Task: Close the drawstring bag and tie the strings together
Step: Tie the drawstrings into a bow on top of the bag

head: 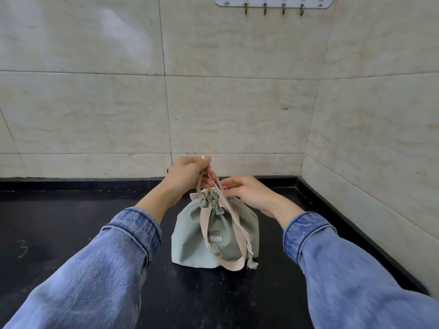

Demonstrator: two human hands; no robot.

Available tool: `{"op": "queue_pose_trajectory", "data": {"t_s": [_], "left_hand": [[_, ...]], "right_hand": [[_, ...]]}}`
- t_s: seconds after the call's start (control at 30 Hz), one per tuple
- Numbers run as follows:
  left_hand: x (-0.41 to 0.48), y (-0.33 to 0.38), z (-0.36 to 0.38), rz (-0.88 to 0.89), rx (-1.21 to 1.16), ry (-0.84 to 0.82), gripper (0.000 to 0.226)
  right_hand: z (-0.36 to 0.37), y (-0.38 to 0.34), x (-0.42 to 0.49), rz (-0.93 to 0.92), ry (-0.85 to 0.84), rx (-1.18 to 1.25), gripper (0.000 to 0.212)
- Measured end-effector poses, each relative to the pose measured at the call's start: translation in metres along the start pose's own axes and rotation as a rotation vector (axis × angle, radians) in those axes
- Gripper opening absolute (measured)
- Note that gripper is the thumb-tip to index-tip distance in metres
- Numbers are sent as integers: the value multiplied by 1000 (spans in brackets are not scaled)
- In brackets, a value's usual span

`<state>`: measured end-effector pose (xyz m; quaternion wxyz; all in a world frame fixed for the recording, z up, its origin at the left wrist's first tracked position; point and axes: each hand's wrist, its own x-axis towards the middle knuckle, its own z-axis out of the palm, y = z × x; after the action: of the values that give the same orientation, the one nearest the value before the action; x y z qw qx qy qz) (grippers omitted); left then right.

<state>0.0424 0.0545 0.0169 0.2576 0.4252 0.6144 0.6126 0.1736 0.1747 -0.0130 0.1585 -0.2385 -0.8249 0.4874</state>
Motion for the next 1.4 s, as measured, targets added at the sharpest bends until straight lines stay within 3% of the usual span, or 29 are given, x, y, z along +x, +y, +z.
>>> {"op": "queue_pose_trajectory", "data": {"t_s": [0.1, 0.2, 0.3, 0.43, 0.6, 0.77, 0.83, 0.93, 0.97, 1.0, 1.03, 1.1, 1.13, 1.17, 1.23, 1.33, 1.4], "left_hand": [[-1, -5, -4, 39, 104, 23, 39], [0, -15, -8, 77, 190, 142, 38], [4, -21, -3, 43, -15, 207, 33], [6, -18, 5, 20, -323, 132, 30], [4, -16, 8, 39, -336, 52, 33], [1, -17, 3, 45, -321, 0, 44], [0, -17, 2, 42, -329, -4, 47], [-1, -17, 4, 34, -361, -35, 48], [-2, -17, 5, 35, -367, -43, 49], [-2, -17, 6, 35, -372, -44, 50], [-1, -18, 7, 32, -373, -36, 50], [-1, -20, 6, 17, -340, 12, 48], [0, -21, 5, 9, -317, 38, 44], [0, -23, 4, 2, -298, 53, 41], [0, -27, 3, -11, -261, 69, 37], [0, -32, 2, -20, -241, 147, 36], [-1, -37, 3, -42, -264, 196, 35]], "right_hand": [[9, 1, 0, -48, 63, 1, 13], [13, 5, -1, -84, 138, -27, 15], [16, 6, -4, -57, 134, 60, 30], [15, 1, 1, -40, 197, 171, 24], [16, -3, -2, 32, -10, 484, 23], [13, -3, 2, 66, 83, 637, 11], [8, -1, 4, 10, 218, 468, 7], [-2, -2, 10, -118, 588, -280, 18], [-5, -4, 11, -146, 684, -271, 18], [-9, -10, 11, -156, 740, -52, 19], [-15, -16, 12, -133, 744, 331, 20], [-24, -25, 9, -81, 577, 1028, 23], [-26, -27, 6, -89, 472, 1207, 26], [-27, -28, 3, -102, 410, 1230, 29], [-26, -26, -1, -156, 409, 933, 31], [-25, -17, -10, -336, 442, -41, 18], [-23, -5, -10, -379, 326, -672, 21]]}}
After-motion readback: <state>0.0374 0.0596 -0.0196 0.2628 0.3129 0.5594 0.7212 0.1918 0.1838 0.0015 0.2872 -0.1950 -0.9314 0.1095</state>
